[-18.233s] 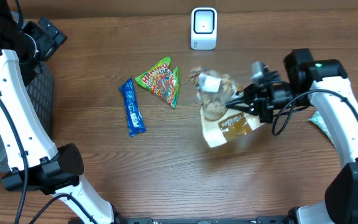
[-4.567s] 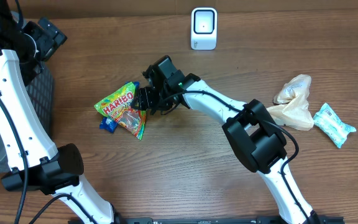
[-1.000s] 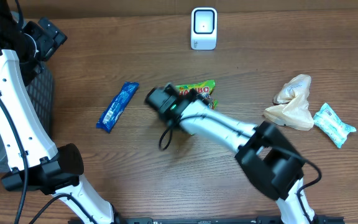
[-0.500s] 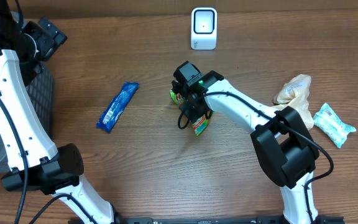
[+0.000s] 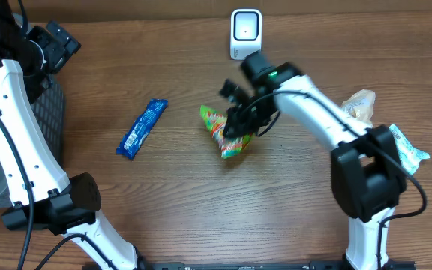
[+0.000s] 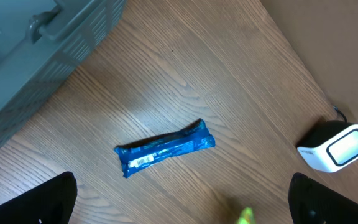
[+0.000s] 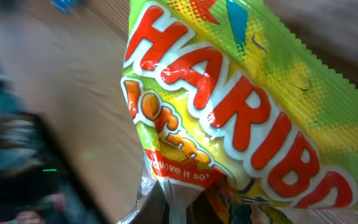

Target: Scan the item barcode

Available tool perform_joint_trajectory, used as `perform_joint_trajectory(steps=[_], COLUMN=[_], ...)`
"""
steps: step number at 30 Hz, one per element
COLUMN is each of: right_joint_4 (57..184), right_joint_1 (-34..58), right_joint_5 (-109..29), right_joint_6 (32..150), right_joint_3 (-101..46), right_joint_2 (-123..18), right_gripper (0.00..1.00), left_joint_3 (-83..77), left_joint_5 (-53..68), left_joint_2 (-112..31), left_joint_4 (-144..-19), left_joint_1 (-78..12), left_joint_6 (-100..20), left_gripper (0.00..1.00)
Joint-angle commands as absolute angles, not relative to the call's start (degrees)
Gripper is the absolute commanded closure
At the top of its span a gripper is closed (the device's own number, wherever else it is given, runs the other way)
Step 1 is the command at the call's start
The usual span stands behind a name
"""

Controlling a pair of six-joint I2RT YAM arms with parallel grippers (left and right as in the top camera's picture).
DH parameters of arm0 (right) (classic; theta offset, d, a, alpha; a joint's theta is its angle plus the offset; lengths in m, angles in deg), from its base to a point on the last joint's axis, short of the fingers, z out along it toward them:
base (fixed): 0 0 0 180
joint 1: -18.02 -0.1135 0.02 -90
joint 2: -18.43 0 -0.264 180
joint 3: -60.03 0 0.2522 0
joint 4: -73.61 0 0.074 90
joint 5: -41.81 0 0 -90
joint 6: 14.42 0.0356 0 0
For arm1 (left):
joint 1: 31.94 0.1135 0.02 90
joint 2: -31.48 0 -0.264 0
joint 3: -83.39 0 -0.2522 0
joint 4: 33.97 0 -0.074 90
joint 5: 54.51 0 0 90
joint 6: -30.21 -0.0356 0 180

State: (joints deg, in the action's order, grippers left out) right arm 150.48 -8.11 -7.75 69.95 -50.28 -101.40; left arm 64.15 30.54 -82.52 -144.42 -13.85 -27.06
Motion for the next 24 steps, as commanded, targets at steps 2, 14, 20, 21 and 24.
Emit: perform_joint_trajectory(steps=[2, 14, 20, 21, 24], right_joint_4=[156.29, 157.47, 153.91, 153.34, 153.23], right_joint_1=[1.66, 4.24, 3.21, 3.37, 3.61], right_joint_5=[22.44, 26.92, 26.90, 24.38, 12.95], right_joint_6=[66.06, 69.55, 71.32, 71.32, 73.93], right_joint_3=[-52.21, -47.35, -46.28, -46.37, -47.57], right_joint_2=[-98.49, -102.91, -105.83, -105.81, -105.70], right_gripper=[0.96, 0.82, 0.63, 0.62, 0.61], left_joint_3=[64.72, 64.72, 64.72, 64.72, 64.72], left_joint_5=[30.37, 30.37, 30.37, 30.37, 30.37], left_joint_2=[-80.92, -80.92, -80.92, -80.92, -80.92], left_joint_4=[-144.53, -144.53, -144.53, -144.53, -144.53], left_joint_1=[-14.07, -14.07, -14.07, -14.07, -14.07], left_joint_6=[-26.55, -26.55, -26.55, -26.55, -26.55], left_gripper=[0.00, 0.00, 0.00, 0.00, 0.00])
